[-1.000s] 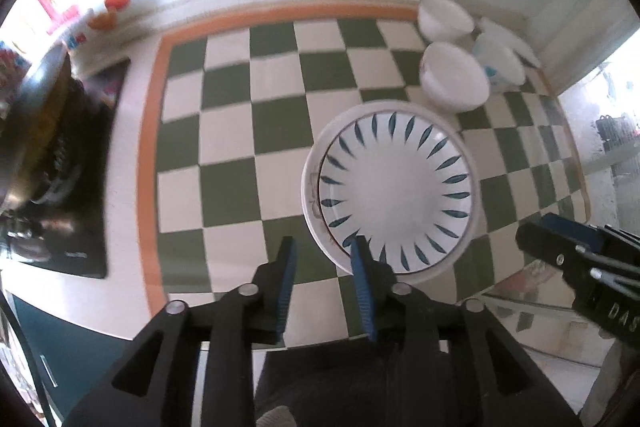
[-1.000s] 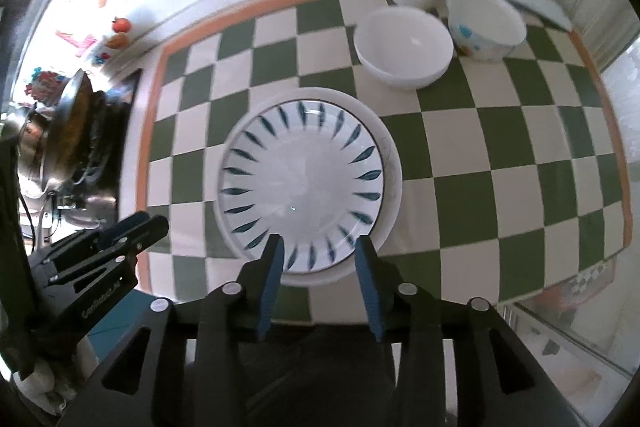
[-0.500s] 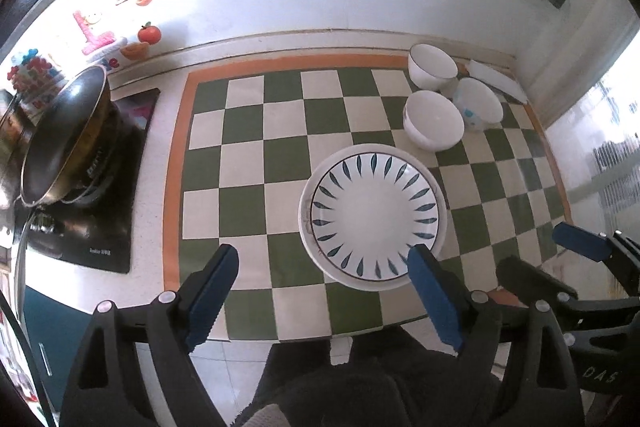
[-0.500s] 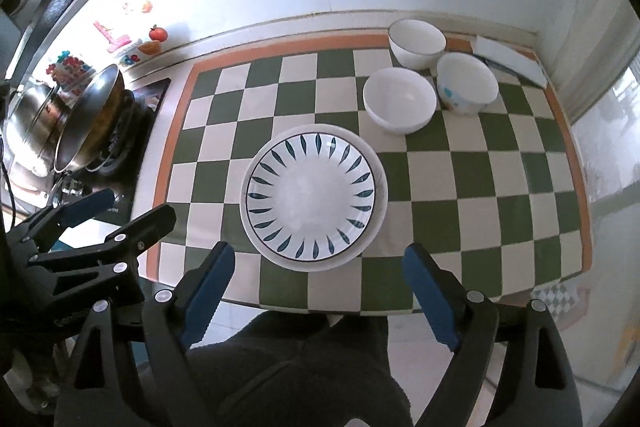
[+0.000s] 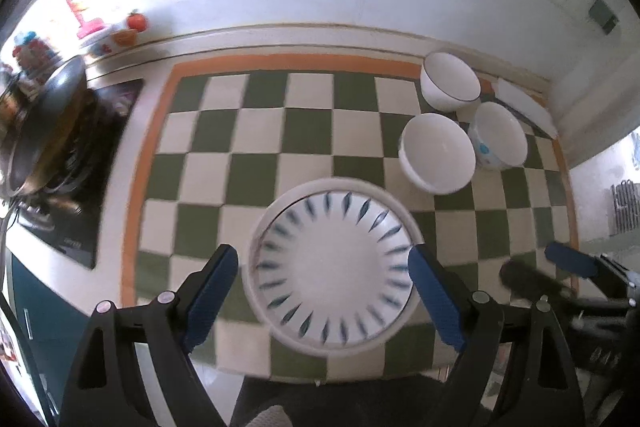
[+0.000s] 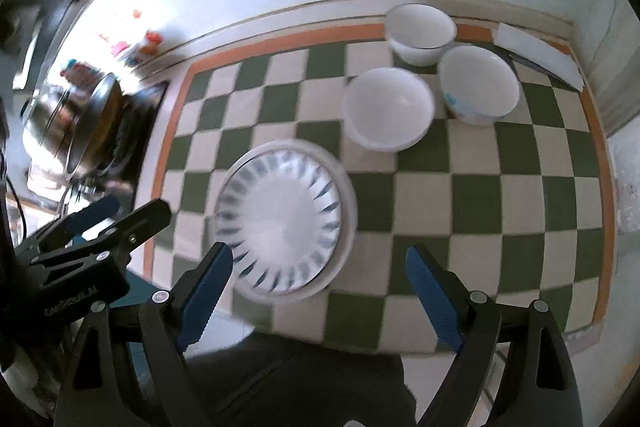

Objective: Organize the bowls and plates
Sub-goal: 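Open both tools and withdraw from the plate stack, then grasp the plain white bowl rim with both tools and lift it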

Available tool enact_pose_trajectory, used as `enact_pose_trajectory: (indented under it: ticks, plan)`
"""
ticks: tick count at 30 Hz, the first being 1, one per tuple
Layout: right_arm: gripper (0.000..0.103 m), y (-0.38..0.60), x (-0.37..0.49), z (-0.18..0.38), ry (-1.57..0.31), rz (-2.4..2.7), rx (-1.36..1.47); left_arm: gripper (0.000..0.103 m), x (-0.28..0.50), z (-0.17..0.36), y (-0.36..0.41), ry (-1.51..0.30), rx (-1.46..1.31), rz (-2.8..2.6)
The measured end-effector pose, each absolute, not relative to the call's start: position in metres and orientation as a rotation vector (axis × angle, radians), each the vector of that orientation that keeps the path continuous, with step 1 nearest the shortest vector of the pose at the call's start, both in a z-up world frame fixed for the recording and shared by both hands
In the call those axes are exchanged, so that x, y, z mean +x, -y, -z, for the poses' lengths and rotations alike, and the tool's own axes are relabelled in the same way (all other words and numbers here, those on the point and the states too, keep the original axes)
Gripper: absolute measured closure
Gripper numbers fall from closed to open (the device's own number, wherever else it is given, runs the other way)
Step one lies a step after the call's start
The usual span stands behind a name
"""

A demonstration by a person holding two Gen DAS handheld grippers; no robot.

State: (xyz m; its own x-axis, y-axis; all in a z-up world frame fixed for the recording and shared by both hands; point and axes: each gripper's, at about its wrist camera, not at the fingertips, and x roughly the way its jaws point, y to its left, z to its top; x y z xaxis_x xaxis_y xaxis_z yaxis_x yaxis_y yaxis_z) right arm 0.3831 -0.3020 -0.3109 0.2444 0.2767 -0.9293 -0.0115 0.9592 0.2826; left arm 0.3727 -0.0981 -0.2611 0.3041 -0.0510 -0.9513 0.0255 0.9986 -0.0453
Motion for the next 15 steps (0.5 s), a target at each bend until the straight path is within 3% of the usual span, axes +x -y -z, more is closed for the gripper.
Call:
enact_pose_trajectory:
  ticks: [9,11,13,14,15]
  plan:
    - [0.015,0.378,0.481,0.405,-1.38,-0.12,0.413,0.016,0.474,0.344,0.151,-1.386,-0.002,0.112]
    - [0.021,0.388,0.496,0.427,-1.411,-0.122,0.468,0.017,0.491,0.362,0.159,-1.422,-0.002,0.119]
    - [0.033,0.396,0.507,0.445,-1.438,-0.11,0.509,0.018,0.506,0.379,0.168,-1.466,0.002,0.136]
    - [0.035,0.398,0.511,0.451,-1.448,-0.117,0.527,0.023,0.512,0.386,0.172,-1.484,0.007,0.151]
    - [0.044,0.399,0.514,0.457,-1.457,-0.119,0.548,0.027,0.517,0.393,0.176,-1.498,0.014,0.163]
